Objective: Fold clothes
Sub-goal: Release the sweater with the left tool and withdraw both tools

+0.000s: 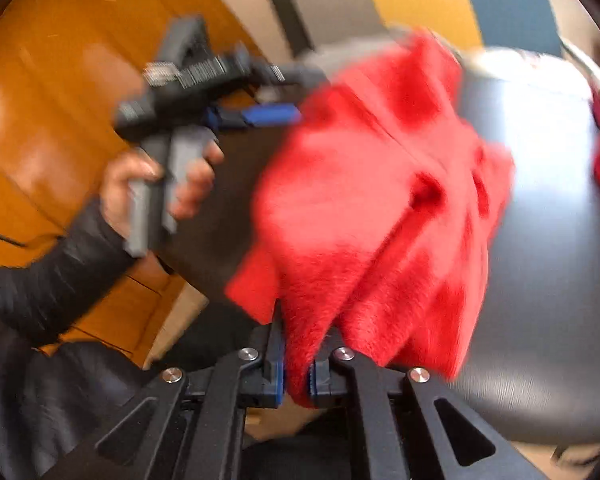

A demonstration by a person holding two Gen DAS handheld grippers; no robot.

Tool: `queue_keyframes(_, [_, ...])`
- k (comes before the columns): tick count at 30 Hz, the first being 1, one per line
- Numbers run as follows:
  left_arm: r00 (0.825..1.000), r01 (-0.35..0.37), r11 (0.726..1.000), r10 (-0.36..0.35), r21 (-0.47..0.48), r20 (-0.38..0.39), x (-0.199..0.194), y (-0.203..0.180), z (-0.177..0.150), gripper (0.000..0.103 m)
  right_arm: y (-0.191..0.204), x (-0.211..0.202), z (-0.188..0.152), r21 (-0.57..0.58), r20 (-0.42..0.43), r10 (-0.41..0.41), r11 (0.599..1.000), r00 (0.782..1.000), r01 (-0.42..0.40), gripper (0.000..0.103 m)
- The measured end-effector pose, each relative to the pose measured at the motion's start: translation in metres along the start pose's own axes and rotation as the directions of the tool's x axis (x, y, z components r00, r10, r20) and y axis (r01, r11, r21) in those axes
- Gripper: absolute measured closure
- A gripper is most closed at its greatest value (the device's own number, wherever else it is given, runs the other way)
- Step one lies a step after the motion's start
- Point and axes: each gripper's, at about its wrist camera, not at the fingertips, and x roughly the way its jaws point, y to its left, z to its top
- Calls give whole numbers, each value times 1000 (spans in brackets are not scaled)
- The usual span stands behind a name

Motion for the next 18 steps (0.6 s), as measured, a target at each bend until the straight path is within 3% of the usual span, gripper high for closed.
queue_keyframes(3, [996,-86,994,86,74,-7,20,-13,-6,6,-31,28,-25,117,-31,-32,992,999,36,95])
queue_keyframes(5, [992,-127,985,127,115,2,23,-21,-8,5,-42,21,-30,189,9,23,982,1000,-24,93])
queue_keyframes(9, [996,-52,997,47,50,82,-9,-12,-9,6,-38,-29,-22,139,74,-31,990,997,21,81])
queue_keyframes(13, [987,-14,1000,13,7,158,-41,-2,-23,6,-40,-65,13,101,187,-96,992,978,78,78])
queue_keyframes(18, [985,-40,998,32,44,170,-53,-7,-58,6,-63,-26,80,162,276,-165,979,947,124,75])
